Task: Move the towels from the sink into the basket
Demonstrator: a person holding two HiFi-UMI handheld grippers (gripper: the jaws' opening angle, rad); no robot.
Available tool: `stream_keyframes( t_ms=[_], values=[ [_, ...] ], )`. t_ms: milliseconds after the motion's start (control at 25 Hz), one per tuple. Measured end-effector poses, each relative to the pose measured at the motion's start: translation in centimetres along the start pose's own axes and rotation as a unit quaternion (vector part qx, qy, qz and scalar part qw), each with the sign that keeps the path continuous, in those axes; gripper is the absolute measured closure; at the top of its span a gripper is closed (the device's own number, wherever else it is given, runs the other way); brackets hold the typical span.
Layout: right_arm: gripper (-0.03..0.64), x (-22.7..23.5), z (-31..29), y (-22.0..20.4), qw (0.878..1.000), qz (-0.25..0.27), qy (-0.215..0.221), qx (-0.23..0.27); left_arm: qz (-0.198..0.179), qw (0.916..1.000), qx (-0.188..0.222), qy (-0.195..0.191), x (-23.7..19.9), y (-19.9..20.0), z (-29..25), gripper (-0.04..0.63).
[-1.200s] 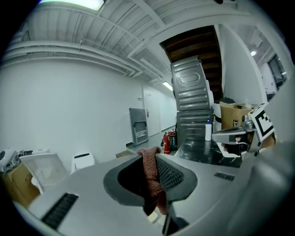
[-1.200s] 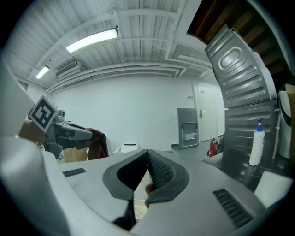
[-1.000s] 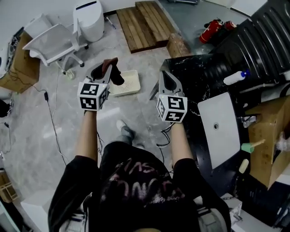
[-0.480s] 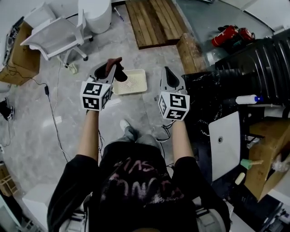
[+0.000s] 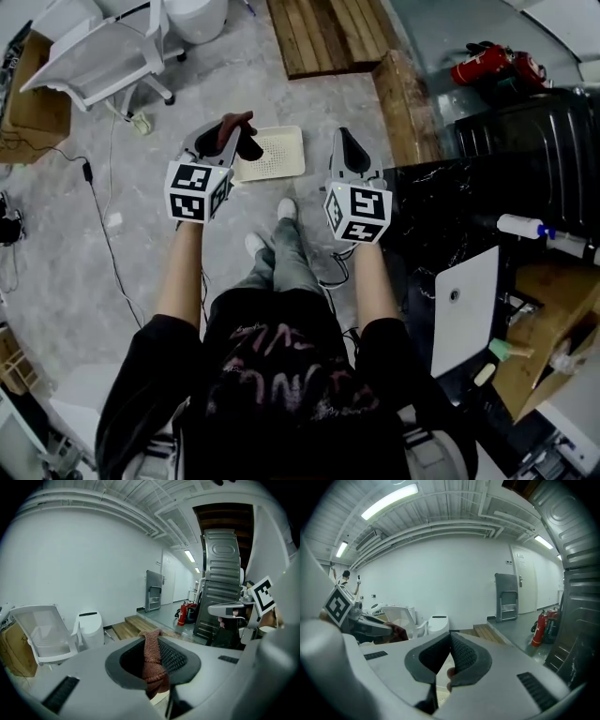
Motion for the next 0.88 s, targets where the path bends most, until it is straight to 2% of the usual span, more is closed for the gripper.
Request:
stream_keyframes(
  t_ms=[400, 600, 880],
  values=[
    [0.601, 3.4, -10.1, -3.5, 0.999, -0.017, 0.01, -0.047, 0.04, 0.9976, -0.056, -0.011, -1.8, -5.3, -7.8, 0.518],
    [0.601, 5.2, -14.5, -7.9, 0.997, -0.024, 0.006, -0.071, 0.063, 0.9946, -0.081, -0.018, -2.3, -9.8, -12.3, 0.518],
    [0.601, 7.1, -18.5, -16.4, 0.992, -0.034, 0.015, -0.118, 0.1, 0.9887, -0.108, -0.026, -1.5, -17.4, -17.1, 0.518]
  ],
)
Point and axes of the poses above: the fingertips, and each gripper's own axes: z backward along the fingers, x to its right, y out of its top, the point moved 5 cm from there along z, backward along the fingers, and after that the axes turned 12 degrees about -z, right-handed, at the moved point
